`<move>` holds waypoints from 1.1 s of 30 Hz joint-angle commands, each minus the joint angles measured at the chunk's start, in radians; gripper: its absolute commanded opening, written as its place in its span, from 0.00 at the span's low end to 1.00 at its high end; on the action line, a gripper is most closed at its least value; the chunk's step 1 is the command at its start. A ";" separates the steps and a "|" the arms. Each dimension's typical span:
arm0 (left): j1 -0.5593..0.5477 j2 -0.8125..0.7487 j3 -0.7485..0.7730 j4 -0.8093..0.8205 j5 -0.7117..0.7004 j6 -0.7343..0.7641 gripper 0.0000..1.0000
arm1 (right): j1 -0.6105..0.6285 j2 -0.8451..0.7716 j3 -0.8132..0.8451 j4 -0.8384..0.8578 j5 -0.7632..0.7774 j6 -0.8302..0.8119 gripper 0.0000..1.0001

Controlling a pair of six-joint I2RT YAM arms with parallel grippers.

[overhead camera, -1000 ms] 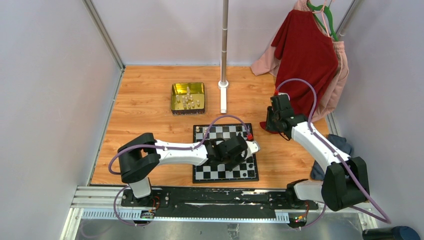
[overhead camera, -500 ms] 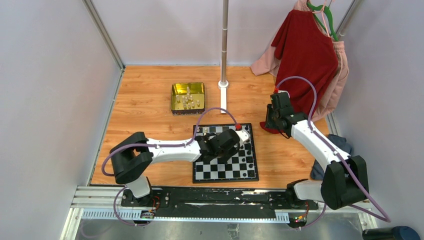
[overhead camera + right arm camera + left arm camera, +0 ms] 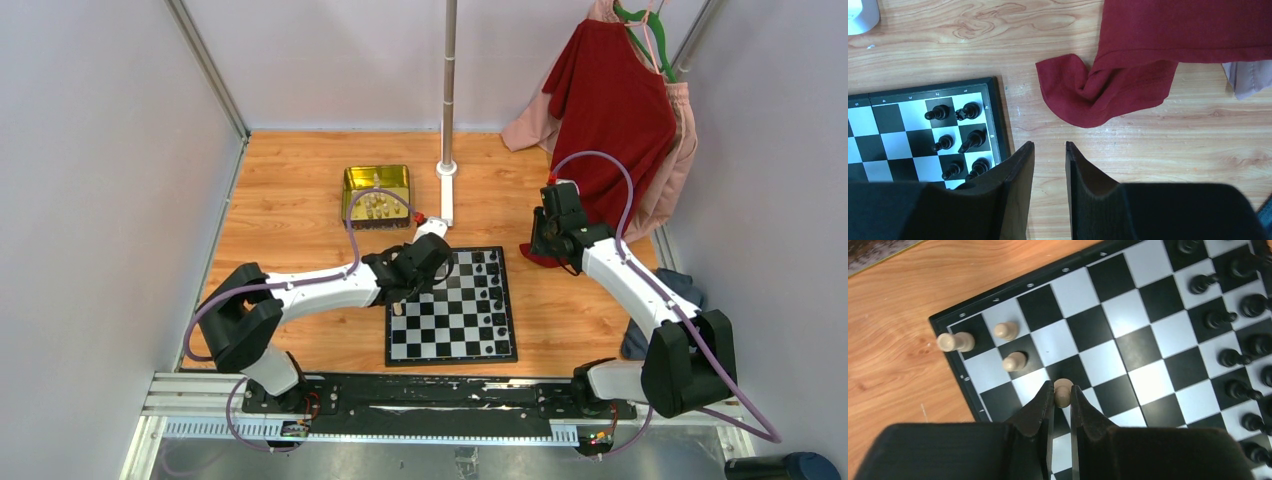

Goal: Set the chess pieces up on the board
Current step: Pick up the chess piece from the chessboard, then place the chess piece on the chessboard.

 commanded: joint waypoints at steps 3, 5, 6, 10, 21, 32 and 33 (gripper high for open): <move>0.038 -0.015 -0.008 -0.069 -0.093 -0.124 0.00 | -0.001 -0.003 0.015 -0.020 0.002 0.000 0.34; 0.044 -0.017 -0.011 -0.077 -0.100 -0.140 0.00 | -0.001 -0.003 0.015 -0.021 0.001 -0.001 0.34; 0.046 -0.018 -0.014 -0.080 -0.102 -0.148 0.00 | -0.001 -0.003 0.015 -0.021 0.001 -0.003 0.34; 0.054 -0.021 -0.027 -0.084 -0.110 -0.173 0.00 | -0.001 -0.003 0.014 -0.021 0.001 -0.005 0.34; 0.062 -0.024 -0.062 -0.069 -0.108 -0.210 0.00 | -0.001 -0.011 0.004 -0.022 -0.004 -0.007 0.34; 0.062 -0.025 -0.077 -0.004 -0.088 -0.205 0.00 | -0.001 -0.029 -0.008 -0.021 0.002 -0.009 0.34; 0.062 -0.024 -0.076 -0.002 -0.088 -0.205 0.00 | 0.000 -0.029 -0.008 -0.022 0.002 -0.010 0.34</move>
